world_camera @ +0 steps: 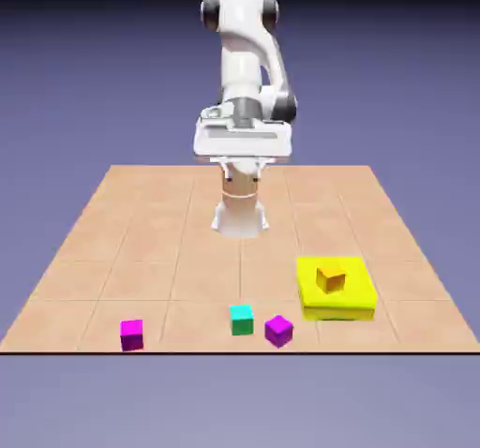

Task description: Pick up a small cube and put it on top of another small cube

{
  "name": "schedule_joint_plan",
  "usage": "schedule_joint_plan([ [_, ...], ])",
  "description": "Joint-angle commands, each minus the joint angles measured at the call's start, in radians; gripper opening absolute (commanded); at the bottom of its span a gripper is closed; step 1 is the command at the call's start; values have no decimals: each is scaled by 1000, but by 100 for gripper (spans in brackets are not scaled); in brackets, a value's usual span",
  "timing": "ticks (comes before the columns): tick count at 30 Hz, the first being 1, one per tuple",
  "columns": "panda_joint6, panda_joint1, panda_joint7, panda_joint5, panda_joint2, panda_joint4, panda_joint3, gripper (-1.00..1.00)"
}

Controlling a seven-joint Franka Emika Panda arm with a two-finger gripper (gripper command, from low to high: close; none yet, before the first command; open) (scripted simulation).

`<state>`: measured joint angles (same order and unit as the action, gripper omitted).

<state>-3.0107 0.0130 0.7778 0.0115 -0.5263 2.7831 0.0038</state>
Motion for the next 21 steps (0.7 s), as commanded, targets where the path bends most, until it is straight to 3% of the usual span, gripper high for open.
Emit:
schedule_joint_plan([
  [1,22,1,31,10,36,-22,3,0],
  [21,458,17,641,201,761,-468,66,0],
])
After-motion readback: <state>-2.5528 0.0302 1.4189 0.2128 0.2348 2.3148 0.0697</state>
